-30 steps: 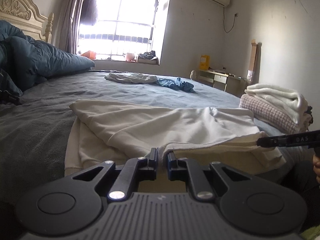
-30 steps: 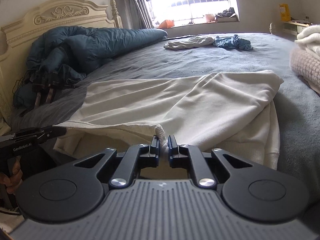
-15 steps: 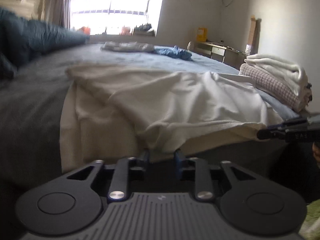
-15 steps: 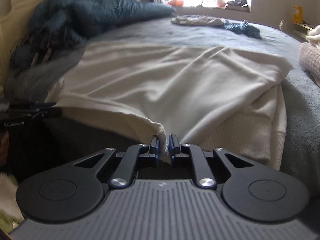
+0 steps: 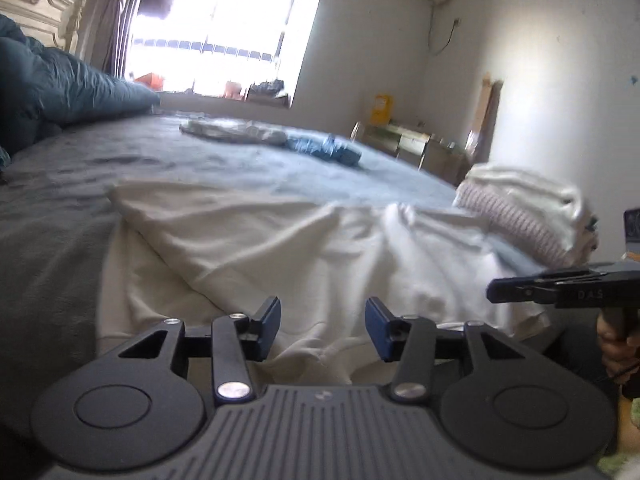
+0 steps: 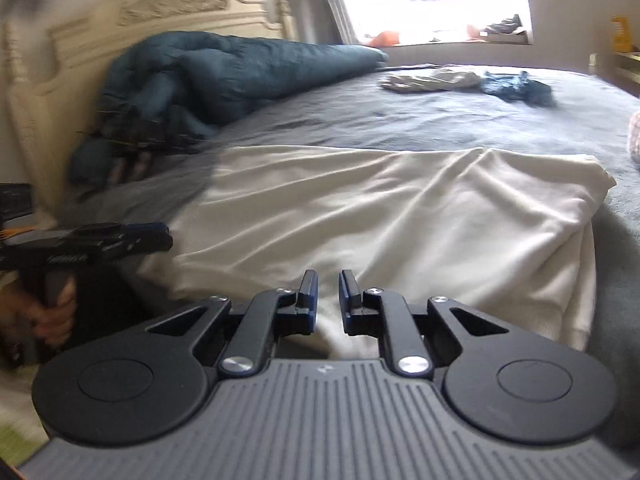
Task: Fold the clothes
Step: 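Open both tools and release the folded collar edge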
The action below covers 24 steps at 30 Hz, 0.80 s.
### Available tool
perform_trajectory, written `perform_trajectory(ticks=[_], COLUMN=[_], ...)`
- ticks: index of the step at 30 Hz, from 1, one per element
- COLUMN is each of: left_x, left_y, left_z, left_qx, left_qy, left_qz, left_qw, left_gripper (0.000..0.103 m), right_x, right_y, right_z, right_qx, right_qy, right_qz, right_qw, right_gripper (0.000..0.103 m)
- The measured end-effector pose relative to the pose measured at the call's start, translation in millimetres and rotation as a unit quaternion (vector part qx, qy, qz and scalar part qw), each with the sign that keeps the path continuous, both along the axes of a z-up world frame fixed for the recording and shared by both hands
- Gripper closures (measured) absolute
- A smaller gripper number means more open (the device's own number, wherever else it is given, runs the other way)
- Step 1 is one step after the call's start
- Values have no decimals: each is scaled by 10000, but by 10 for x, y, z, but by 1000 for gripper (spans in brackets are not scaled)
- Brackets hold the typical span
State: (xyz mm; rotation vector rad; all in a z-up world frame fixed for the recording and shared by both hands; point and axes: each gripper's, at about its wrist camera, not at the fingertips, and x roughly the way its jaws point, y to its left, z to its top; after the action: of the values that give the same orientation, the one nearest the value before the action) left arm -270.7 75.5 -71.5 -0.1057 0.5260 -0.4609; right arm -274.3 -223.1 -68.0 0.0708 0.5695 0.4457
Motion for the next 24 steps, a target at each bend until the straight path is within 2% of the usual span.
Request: perform_trajectory(ticks=[3, 6, 8, 10, 13, 16, 18, 24], left_x=[109, 95, 95, 82, 58, 105, 159, 189], left_y=[69, 174, 204, 221, 189, 181, 186, 199], left_z=[-178, -209, -176, -116, -30, -28, -64, -102], left_qx=[-25, -185, -243, -309, -300, -236, -145, 197], left_qy=[268, 300, 333, 305, 50, -73, -44, -124], left_qz=[50, -41, -82, -123, -126, -13, 112, 308], left_qw=[9996, 9994, 9991, 9990, 9995, 9997, 9998, 9993], left_gripper=[64, 64, 62, 52, 43, 42, 43, 45], right_x=[86, 5, -57, -81, -88, -24, 97, 385], right_y=[66, -30, -107, -143, -84, 120, 337, 875], right_z=[-217, -379, -340, -225, -13, 124, 102, -3], right_qx=[-493, -845, -832, -669, -368, -79, -59, -481], right_qy=[128, 183, 244, 297, 47, -250, -302, -351], right_qz=[2, -110, -166, -236, -129, 274, 587, 1202], right_qw=[9987, 9962, 9961, 9970, 9992, 9993, 9978, 9910], right_gripper=[94, 94, 94, 93, 92, 91, 86, 80])
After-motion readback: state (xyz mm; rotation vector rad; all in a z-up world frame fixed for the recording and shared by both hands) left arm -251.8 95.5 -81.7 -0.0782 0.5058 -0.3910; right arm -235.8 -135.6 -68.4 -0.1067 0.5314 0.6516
